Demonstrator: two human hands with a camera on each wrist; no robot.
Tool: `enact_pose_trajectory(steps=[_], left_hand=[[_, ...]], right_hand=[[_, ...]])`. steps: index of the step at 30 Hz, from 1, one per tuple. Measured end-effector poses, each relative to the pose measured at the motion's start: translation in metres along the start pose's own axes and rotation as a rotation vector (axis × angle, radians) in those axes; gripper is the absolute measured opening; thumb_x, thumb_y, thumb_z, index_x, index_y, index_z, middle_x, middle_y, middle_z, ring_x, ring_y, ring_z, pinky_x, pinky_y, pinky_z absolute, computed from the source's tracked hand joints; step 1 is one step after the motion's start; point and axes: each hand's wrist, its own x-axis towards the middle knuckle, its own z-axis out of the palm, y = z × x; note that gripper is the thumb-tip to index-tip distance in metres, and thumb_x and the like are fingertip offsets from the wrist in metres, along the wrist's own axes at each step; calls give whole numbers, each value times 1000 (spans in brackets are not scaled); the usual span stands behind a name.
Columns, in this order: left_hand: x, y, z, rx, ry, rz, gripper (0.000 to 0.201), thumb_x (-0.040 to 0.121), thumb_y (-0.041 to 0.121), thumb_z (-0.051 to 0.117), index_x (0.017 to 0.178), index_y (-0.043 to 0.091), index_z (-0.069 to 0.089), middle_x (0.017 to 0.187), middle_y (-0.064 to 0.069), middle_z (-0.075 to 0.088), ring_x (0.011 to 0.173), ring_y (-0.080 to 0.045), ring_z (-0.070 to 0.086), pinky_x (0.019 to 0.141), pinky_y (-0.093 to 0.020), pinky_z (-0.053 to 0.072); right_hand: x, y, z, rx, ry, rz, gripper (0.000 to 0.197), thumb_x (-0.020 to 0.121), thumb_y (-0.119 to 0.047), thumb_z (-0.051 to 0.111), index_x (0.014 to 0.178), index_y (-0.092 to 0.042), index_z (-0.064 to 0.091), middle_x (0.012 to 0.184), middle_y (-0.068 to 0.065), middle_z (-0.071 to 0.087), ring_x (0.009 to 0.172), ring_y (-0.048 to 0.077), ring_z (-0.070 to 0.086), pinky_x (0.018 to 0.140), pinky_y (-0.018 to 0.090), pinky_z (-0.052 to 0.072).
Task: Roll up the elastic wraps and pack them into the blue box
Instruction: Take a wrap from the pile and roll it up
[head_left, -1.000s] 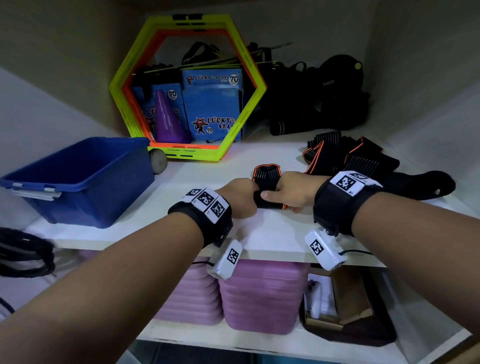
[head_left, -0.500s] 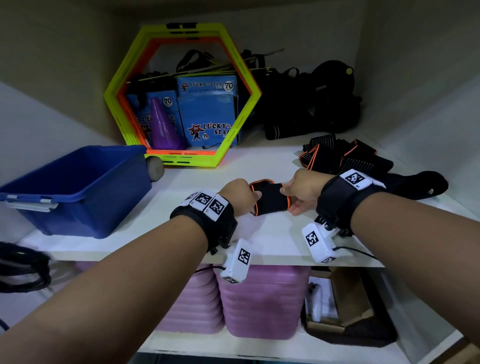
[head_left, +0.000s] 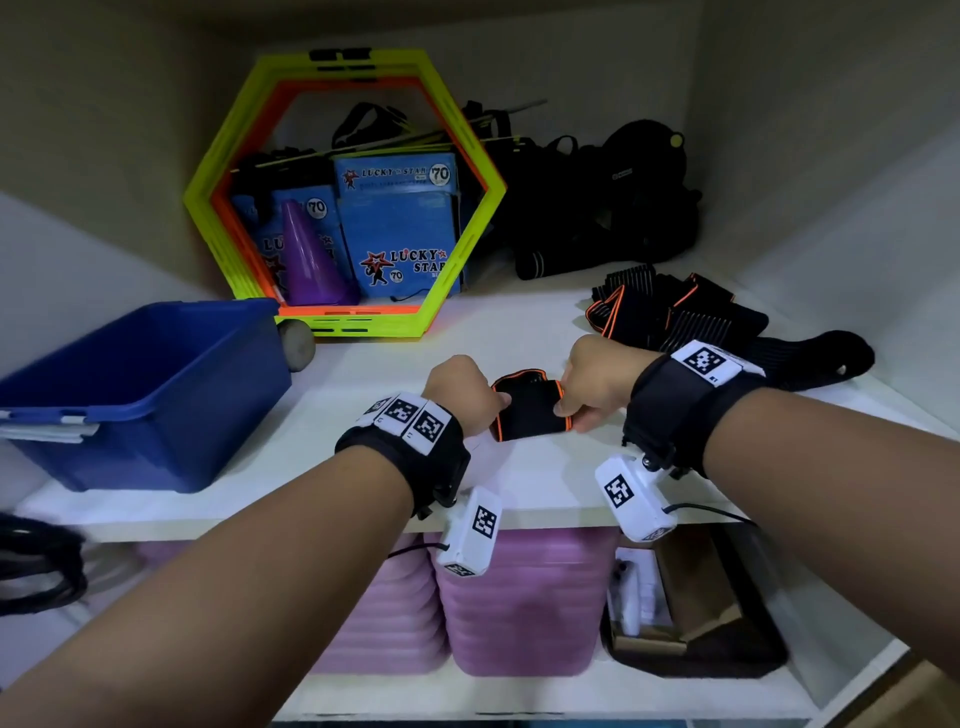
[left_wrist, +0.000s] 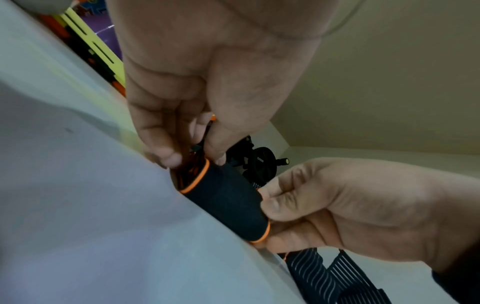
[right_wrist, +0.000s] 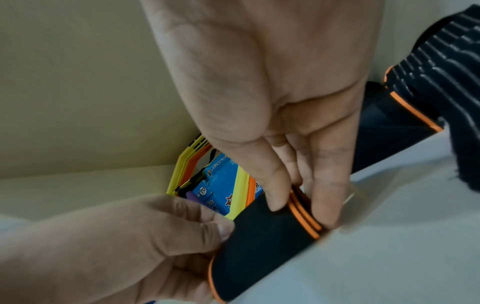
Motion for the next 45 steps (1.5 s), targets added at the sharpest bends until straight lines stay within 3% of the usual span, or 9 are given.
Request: enact_pose_trajectory(steps=[4, 8, 11, 15, 18, 25, 30, 39, 45], left_hand=[[-7, 1, 0, -124, 48, -42, 24, 81, 25, 76, 87, 21, 53, 97, -11, 70, 89, -32, 71, 82, -42, 60], [-17, 6, -4, -33, 62, -38, 12, 89, 16, 65, 100, 13, 66, 104, -11, 69, 99, -29, 67, 84, -37, 57], [-29, -1, -10, 64, 88, -20, 17, 88, 14, 58, 102, 9, 67, 105, -12, 68, 100, -30, 65, 85, -39, 57], [-48, -29, -28, 210, 153, 7, 29, 91, 36, 61, 88, 8, 66, 93, -12, 64, 84, -25, 58, 67, -33, 44], [-60, -63, -50, 271, 233, -26, 33, 87, 43, 66, 87, 10, 67, 94, -11, 56, 77, -25, 54, 64, -30, 35], [-75, -154, -101, 391, 392, -121, 27, 86, 35, 67, 105, 16, 71, 107, -12, 56, 96, -34, 55, 85, -40, 46], [-79, -184, -115, 425, 400, -96, 22, 93, 23, 57, 103, 10, 71, 106, -11, 53, 95, -33, 54, 80, -42, 50], [-72, -140, -124, 606, 334, 45, 28, 88, 34, 55, 100, 10, 62, 98, -12, 55, 91, -36, 57, 79, -44, 49], [-32, -38, -89, 534, 202, 266, 27, 92, 38, 59, 106, 15, 65, 107, -6, 63, 101, -27, 61, 82, -35, 50]], right_hand=[[-6, -1, 1, 80, -58, -33, 29, 76, 0, 79, 99, -3, 62, 90, 21, 75, 81, 33, 75, 84, 44, 61], [-3, -7, 5, -20, -46, -93, 27, 76, -4, 80, 100, 2, 69, 78, 13, 75, 69, 24, 74, 77, 38, 62], [-1, -20, 9, -91, -71, -137, 33, 76, -10, 82, 105, 2, 69, 91, 18, 76, 86, 30, 75, 84, 44, 60], [0, -52, 24, 57, -192, -174, 36, 80, 1, 78, 112, 8, 63, 98, 29, 72, 89, 41, 73, 85, 54, 58], [1, -88, 48, 109, -252, -248, 32, 84, 1, 74, 112, 8, 63, 95, 26, 72, 89, 40, 72, 88, 53, 57], [9, -178, 119, 196, -262, -355, 25, 85, -6, 74, 103, 6, 62, 85, 28, 73, 78, 40, 74, 75, 55, 60], [17, -210, 144, 189, -278, -422, 13, 85, -4, 72, 90, 2, 61, 76, 24, 72, 68, 32, 74, 68, 49, 63], [18, -183, 126, 209, -273, -415, 21, 87, -5, 66, 106, 3, 62, 76, 21, 62, 65, 31, 65, 64, 43, 57], [22, -99, 43, 26, 9, -310, 17, 84, -16, 68, 74, -5, 60, 56, 11, 62, 41, 26, 60, 50, 29, 52]])
